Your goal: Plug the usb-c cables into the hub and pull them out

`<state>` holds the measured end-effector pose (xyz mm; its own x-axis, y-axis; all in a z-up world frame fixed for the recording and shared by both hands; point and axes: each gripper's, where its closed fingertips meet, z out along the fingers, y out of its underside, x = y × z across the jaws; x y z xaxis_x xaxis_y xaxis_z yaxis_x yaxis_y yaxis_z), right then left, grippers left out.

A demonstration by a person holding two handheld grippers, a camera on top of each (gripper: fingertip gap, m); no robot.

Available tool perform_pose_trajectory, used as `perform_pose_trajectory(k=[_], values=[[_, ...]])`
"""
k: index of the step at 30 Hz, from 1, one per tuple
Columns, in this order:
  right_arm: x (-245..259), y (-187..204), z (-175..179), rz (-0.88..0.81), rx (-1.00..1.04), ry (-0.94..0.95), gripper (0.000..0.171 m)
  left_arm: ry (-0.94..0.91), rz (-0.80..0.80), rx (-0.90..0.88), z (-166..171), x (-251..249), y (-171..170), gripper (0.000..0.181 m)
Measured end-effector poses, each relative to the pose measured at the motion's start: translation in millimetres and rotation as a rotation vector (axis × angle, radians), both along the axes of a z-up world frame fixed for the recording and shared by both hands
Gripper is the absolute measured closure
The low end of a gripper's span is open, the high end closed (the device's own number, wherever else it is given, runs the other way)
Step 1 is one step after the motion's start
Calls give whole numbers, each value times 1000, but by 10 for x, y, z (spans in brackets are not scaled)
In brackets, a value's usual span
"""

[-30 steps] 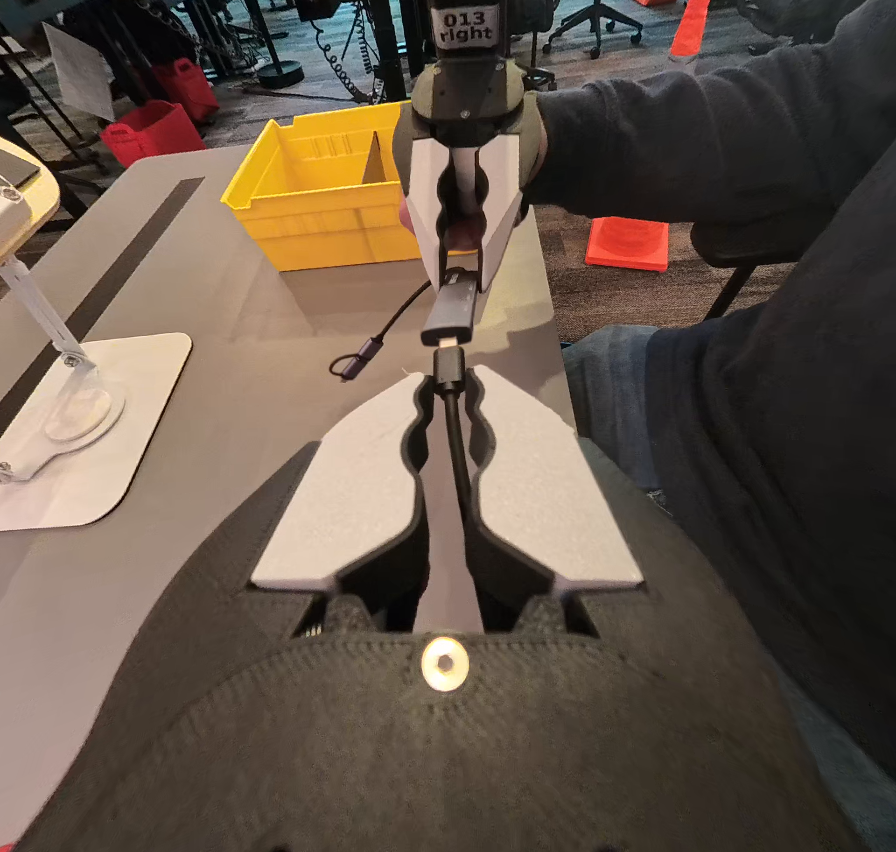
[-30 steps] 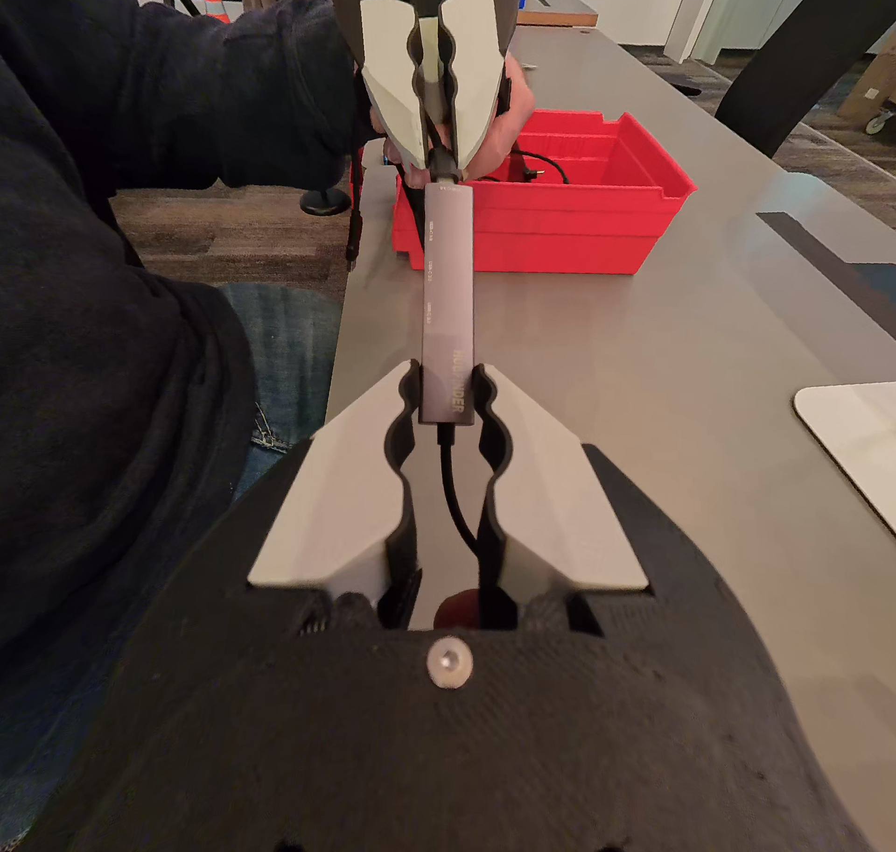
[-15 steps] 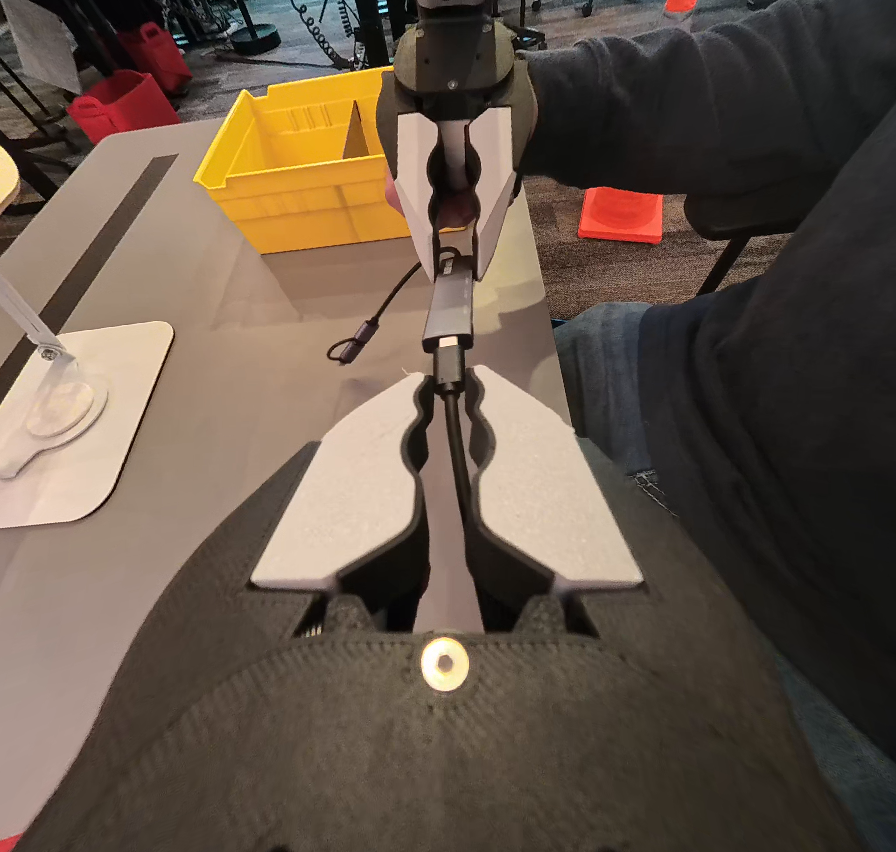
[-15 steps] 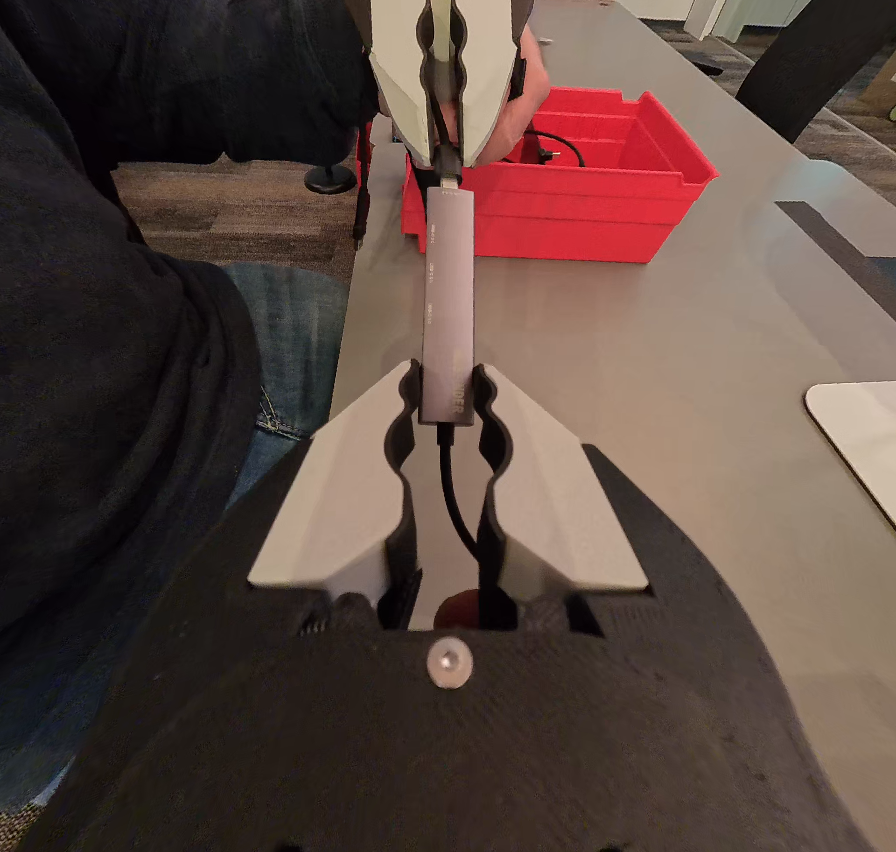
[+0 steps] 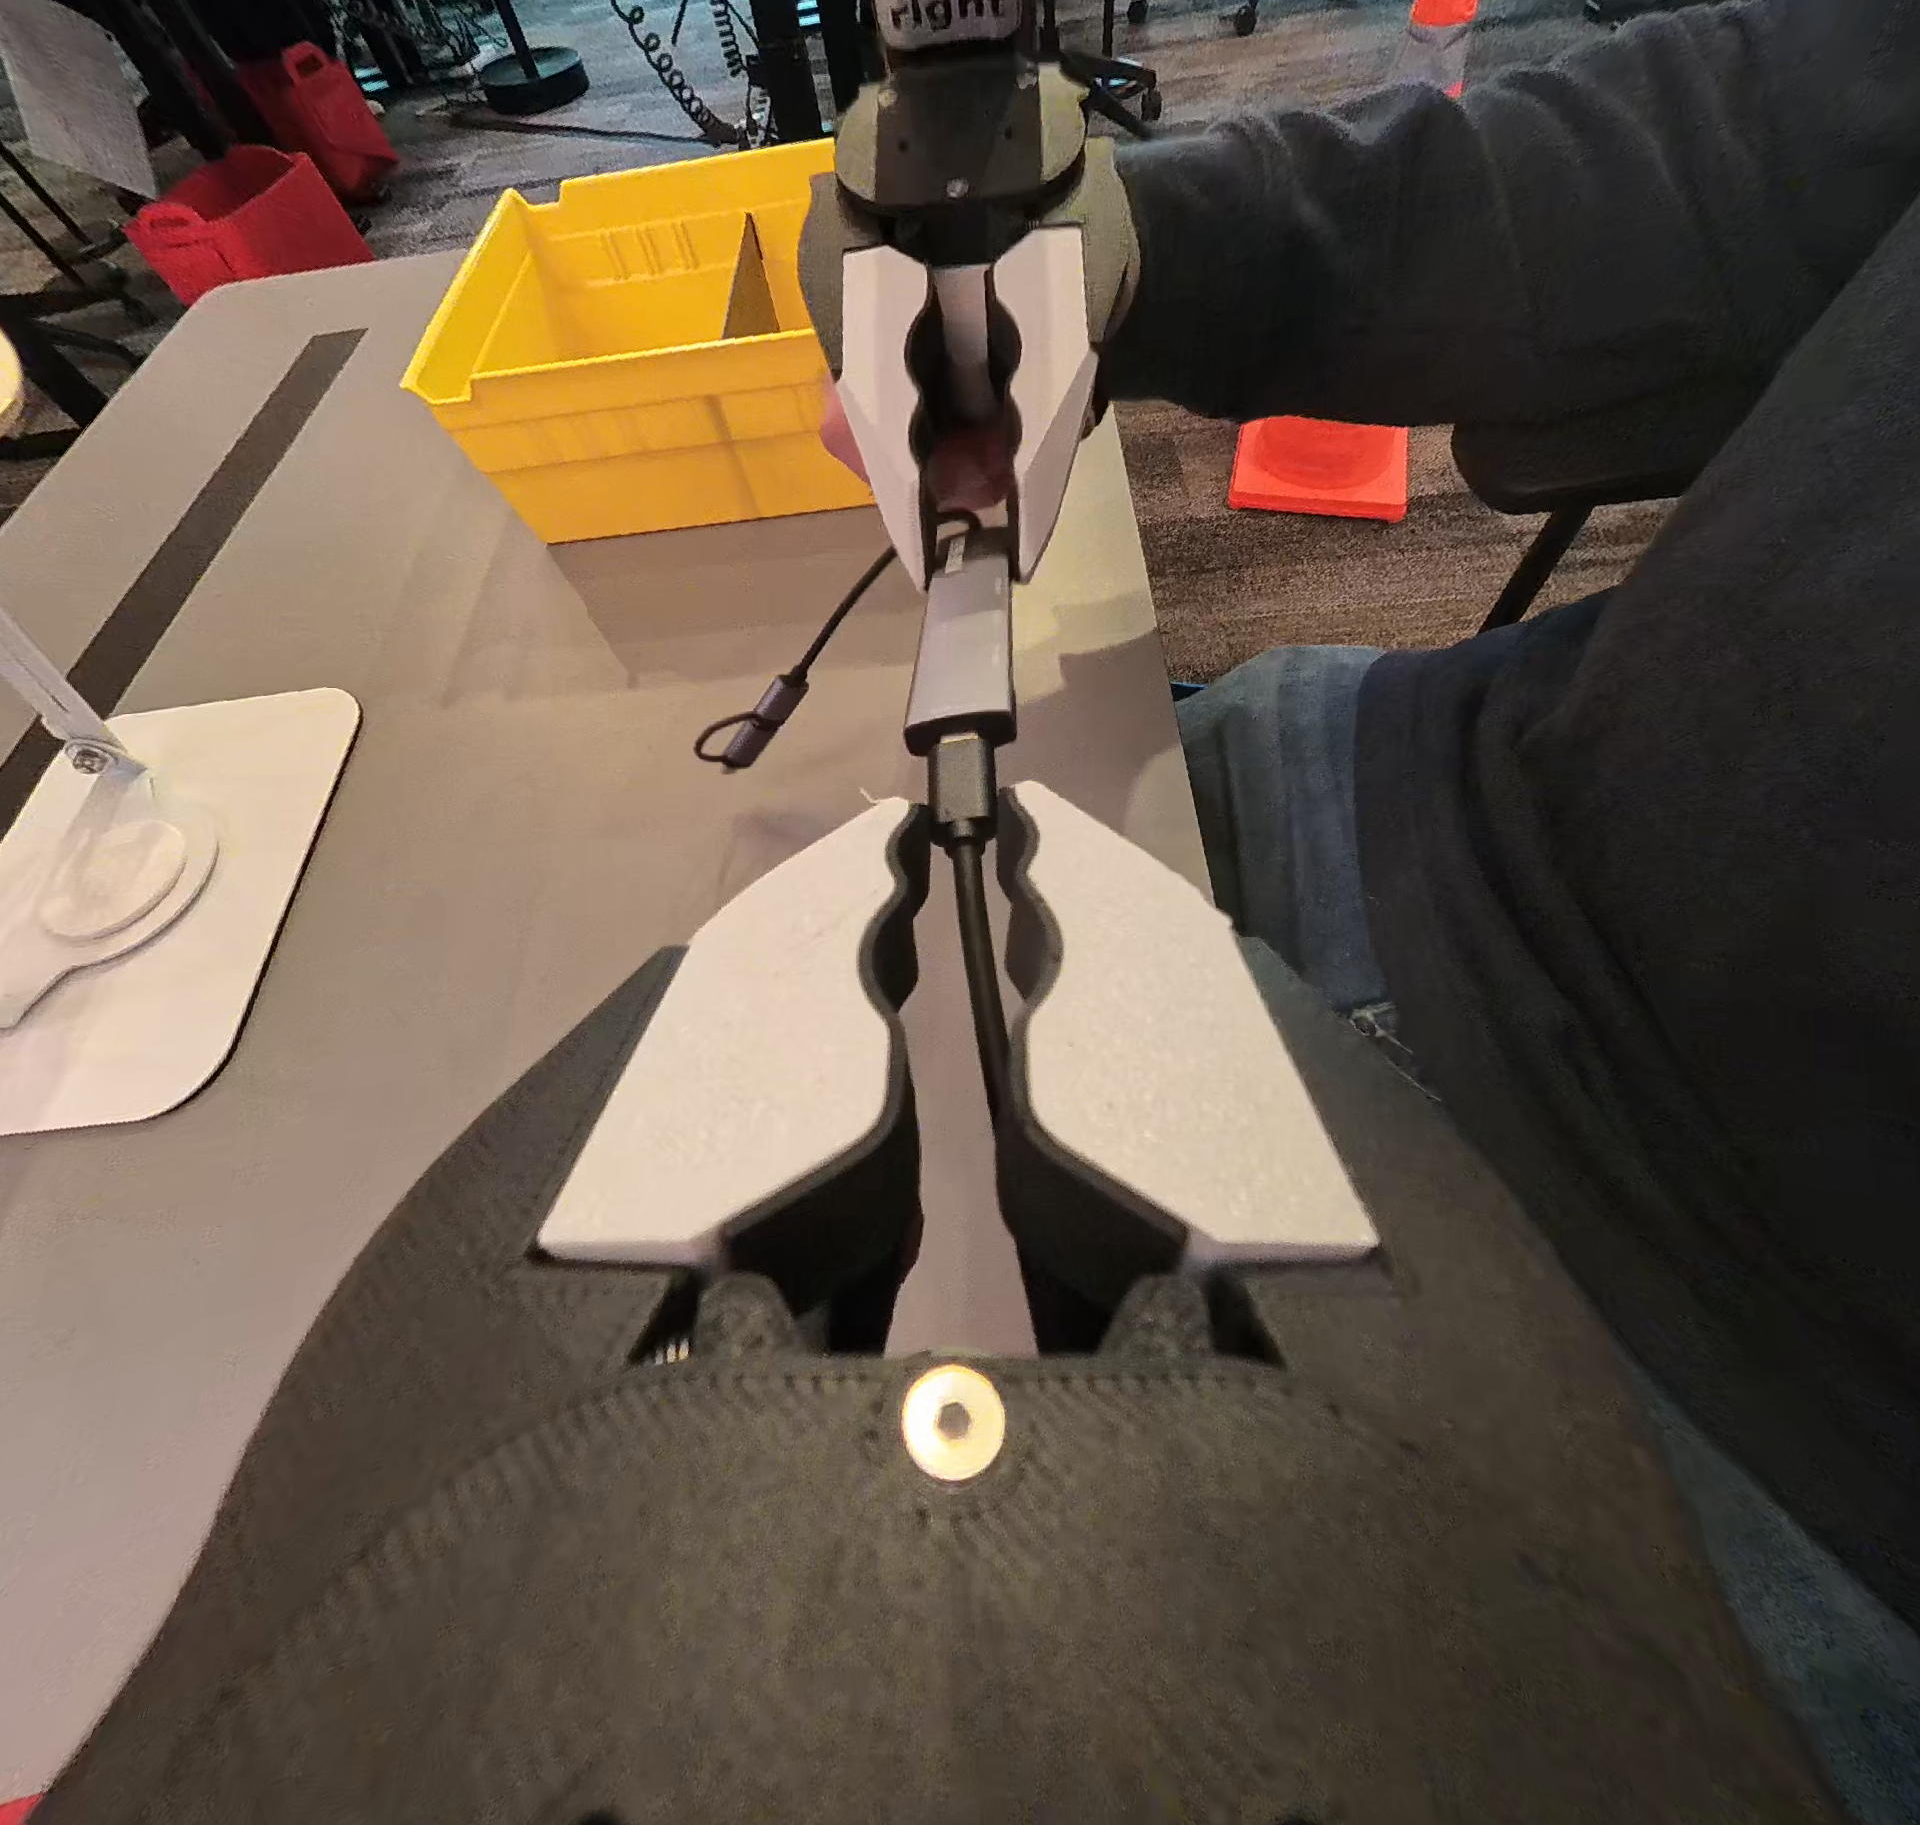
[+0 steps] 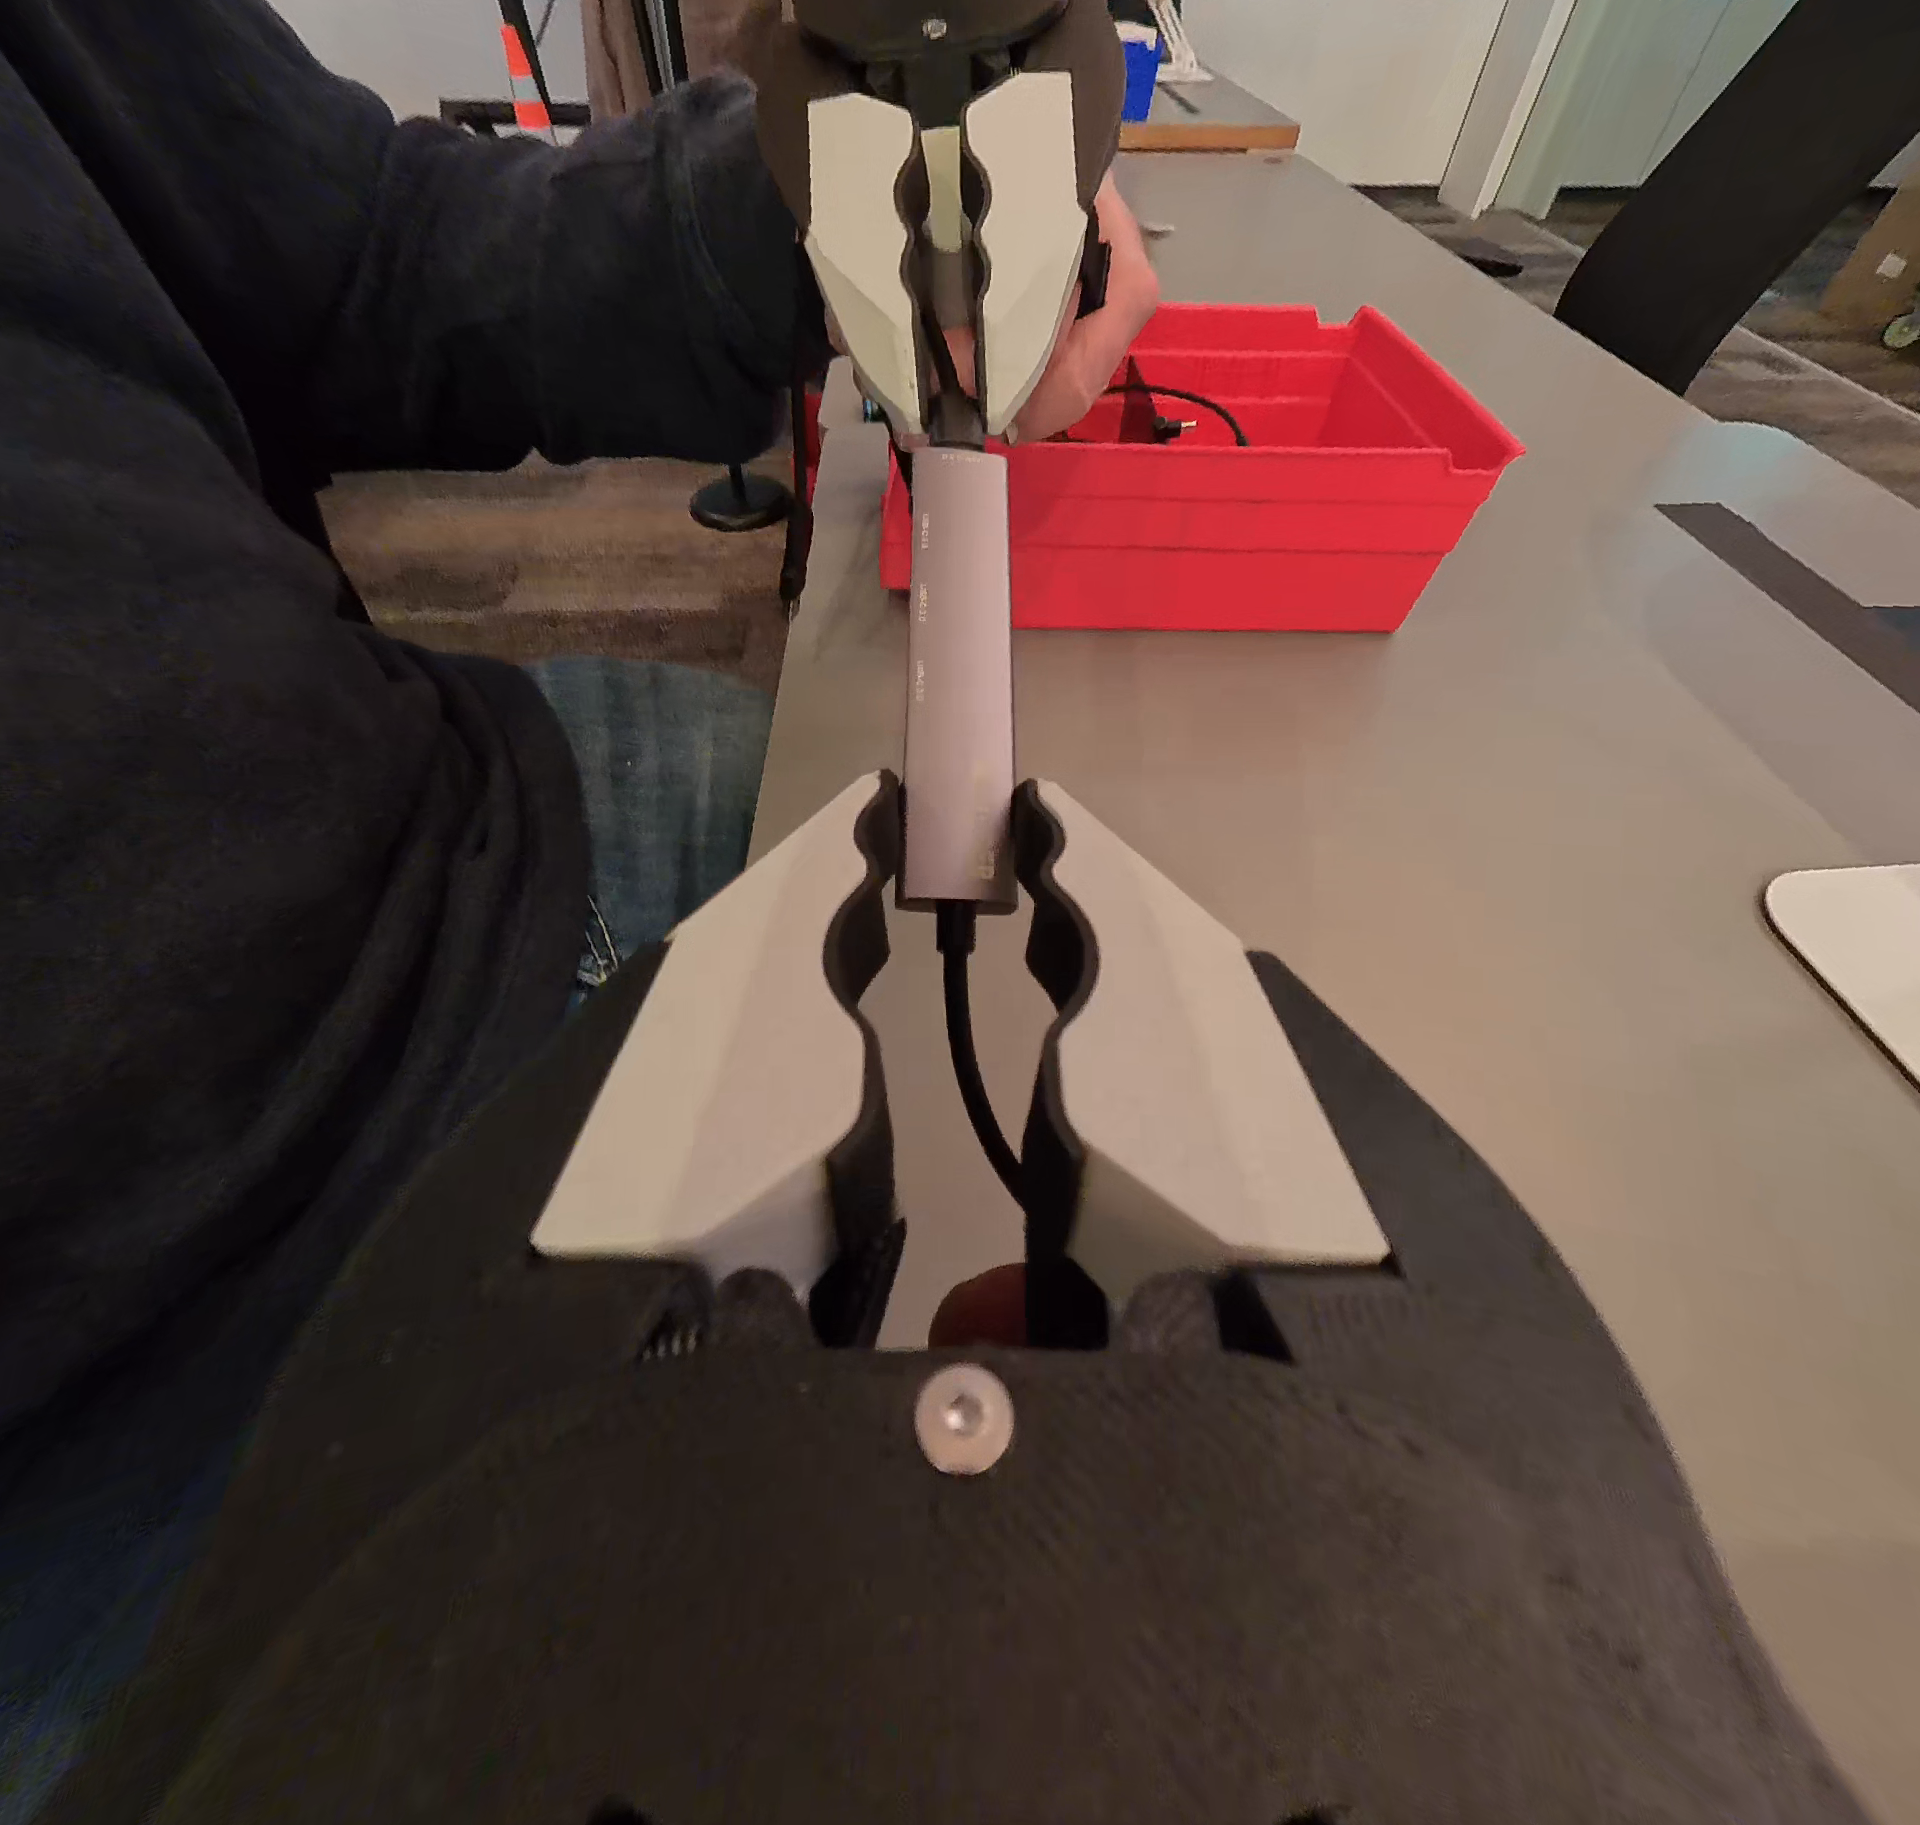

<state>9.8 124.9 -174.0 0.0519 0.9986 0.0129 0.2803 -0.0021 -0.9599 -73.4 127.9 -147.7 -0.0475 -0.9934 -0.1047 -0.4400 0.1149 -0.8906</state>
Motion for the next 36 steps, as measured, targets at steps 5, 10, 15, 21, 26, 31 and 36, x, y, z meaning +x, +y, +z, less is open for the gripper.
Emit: perform_pose_trajectory(k=[5, 10, 15, 21, 26, 31, 36], values=[[-17, 4, 53, 4, -13, 58, 152, -14, 1, -5, 28, -19, 5, 169], [-22, 7, 71, 4, -21, 78, 152, -19, 3, -5, 33, -27, 9, 169], [-8, 13, 93, 0, -28, 99, 152, -34, 8, -4, 33, -14, 16, 169], [3, 3, 117, 2, -17, 93, 152, -2, 4, 12, -7, -16, 4, 169], [3, -3, 73, -1, -3, 50, 152, 34, 3, 23, -77, -10, 1, 169], [4, -2, 71, -2, -2, 47, 152, 39, 4, 24, -95, -9, 1, 169], [0, -13, 79, 2, -3, 48, 152, 34, -3, 21, -101, -9, -10, 169]])
